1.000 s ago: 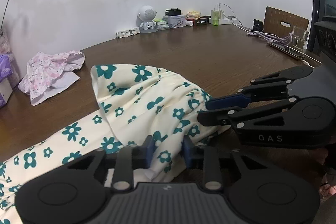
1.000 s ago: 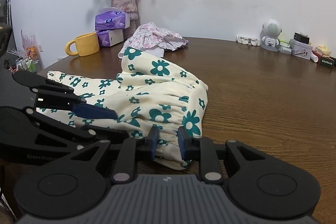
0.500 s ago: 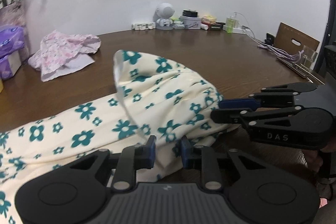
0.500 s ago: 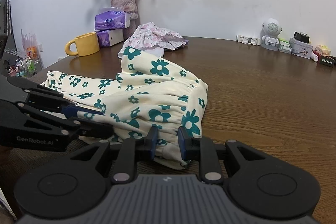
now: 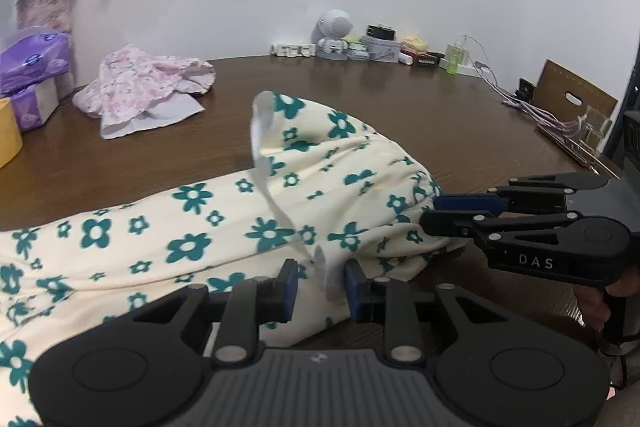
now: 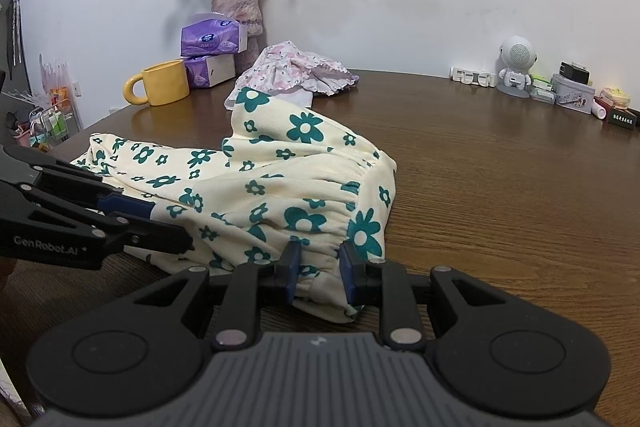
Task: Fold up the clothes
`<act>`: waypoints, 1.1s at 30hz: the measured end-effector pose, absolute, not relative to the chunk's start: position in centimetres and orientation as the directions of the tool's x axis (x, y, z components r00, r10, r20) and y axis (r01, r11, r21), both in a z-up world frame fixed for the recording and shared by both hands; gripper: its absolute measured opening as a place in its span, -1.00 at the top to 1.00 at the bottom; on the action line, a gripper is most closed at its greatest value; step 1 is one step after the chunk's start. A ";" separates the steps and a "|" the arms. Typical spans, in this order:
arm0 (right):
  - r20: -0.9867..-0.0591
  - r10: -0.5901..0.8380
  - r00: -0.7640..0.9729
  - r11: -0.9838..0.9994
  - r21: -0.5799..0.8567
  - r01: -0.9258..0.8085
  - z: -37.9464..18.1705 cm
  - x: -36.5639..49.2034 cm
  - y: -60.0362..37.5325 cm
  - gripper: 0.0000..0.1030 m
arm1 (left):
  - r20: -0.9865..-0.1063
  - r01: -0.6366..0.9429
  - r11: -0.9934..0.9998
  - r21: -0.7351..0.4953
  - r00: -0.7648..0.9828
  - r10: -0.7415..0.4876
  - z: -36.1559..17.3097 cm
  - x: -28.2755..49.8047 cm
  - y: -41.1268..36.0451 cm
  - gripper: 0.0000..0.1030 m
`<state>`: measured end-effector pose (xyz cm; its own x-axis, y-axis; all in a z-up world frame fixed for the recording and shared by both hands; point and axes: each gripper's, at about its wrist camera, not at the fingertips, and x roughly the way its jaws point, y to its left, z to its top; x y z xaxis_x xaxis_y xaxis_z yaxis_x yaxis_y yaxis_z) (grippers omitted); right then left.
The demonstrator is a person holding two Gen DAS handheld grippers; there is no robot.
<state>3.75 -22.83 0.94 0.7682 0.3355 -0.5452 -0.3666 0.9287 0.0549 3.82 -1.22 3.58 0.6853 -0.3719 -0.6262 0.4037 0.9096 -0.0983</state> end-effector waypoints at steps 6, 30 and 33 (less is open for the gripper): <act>-0.543 0.331 0.771 0.929 0.045 -0.367 1.0 3.7 -22.7 0.55 | -0.557 0.434 0.894 -0.115 0.717 -0.419 5.6 3.8 -1.2 0.35; -0.523 0.366 0.770 0.927 0.132 -0.351 2.0 7.1 -23.7 0.53 | -0.656 0.513 0.858 -0.028 0.638 -0.403 2.7 9.1 -4.7 0.82; -0.526 0.350 0.775 0.929 0.092 -0.357 2.0 6.9 -23.3 0.53 | -0.663 0.497 0.867 -0.040 0.636 -0.395 3.1 9.1 -4.1 0.69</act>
<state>6.94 -23.32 2.02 0.7753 0.3500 -0.5257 -0.3574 0.9294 0.0918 9.14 -4.06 3.06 0.6357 -0.3950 -0.6632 0.4966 0.8670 -0.0405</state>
